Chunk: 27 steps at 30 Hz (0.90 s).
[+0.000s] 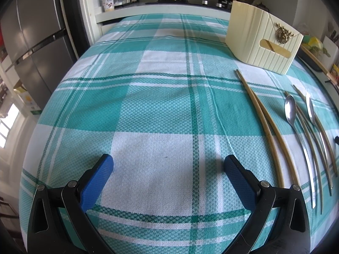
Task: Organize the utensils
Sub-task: 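Lower the right tool onto a wooden chopstick and close it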
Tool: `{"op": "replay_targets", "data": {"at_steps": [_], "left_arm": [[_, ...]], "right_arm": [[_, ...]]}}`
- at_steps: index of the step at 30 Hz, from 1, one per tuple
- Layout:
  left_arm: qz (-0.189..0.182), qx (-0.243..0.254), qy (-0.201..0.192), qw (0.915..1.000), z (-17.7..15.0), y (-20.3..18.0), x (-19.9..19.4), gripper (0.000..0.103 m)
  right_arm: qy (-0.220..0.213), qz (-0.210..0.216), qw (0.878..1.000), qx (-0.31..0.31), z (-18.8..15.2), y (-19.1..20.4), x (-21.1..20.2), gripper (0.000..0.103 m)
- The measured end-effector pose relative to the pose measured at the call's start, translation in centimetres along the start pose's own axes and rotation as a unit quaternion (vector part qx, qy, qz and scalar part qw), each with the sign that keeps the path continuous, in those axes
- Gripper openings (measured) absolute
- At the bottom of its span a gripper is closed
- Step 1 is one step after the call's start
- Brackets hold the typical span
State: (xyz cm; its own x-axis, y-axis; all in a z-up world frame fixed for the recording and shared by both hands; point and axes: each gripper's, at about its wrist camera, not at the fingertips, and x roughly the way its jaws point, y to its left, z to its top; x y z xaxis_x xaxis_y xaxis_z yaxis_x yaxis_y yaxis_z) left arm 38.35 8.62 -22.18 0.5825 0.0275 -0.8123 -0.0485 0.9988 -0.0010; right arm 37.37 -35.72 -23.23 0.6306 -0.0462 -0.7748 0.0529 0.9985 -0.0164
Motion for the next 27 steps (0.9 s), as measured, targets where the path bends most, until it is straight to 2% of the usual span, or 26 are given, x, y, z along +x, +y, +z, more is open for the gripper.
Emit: {"op": "replay_targets", "data": {"at_steps": [1,4,7,8,9,11,15,21,24,27], "left_arm": [[0.000,0.000,0.000,1.0000,0.0,0.0,0.0,0.103],[0.000,0.000,0.000,1.0000,0.0,0.0,0.0,0.103],[0.000,0.000,-0.001,1.0000,0.0,0.0,0.0,0.103],[0.000,0.000,-0.001,1.0000,0.0,0.0,0.0,0.103],[0.000,0.000,-0.001,1.0000,0.0,0.0,0.0,0.103],[0.000,0.000,-0.001,1.0000,0.0,0.0,0.0,0.103],[0.000,0.000,-0.001,1.0000,0.0,0.0,0.0,0.103],[0.001,-0.001,-0.001,1.0000,0.0,0.0,0.0,0.103],[0.000,-0.001,-0.001,1.0000,0.0,0.0,0.0,0.103],[-0.009,-0.001,-0.002,1.0000,0.0,0.0,-0.1,0.102]], "right_arm": [[0.002,0.004,1.000,0.000,0.0,0.3,-0.1,0.070],[-0.001,0.075,0.997,-0.028,0.5,2.8,-1.0,0.070],[-0.001,0.126,0.990,-0.065,1.2,5.6,-1.7,0.068],[0.002,0.142,0.987,-0.078,1.4,6.6,-1.7,0.062],[0.009,0.152,0.984,-0.088,1.6,7.3,-1.5,0.049],[0.028,0.162,0.981,-0.099,1.9,8.4,-0.7,0.031],[0.051,0.152,0.981,-0.113,2.5,9.5,0.5,0.019],[0.066,0.117,0.977,-0.165,2.9,10.7,0.7,0.014],[0.050,0.085,0.987,-0.129,3.2,10.0,1.0,0.005],[0.033,0.035,0.996,-0.079,2.9,8.0,0.9,0.005]]}}
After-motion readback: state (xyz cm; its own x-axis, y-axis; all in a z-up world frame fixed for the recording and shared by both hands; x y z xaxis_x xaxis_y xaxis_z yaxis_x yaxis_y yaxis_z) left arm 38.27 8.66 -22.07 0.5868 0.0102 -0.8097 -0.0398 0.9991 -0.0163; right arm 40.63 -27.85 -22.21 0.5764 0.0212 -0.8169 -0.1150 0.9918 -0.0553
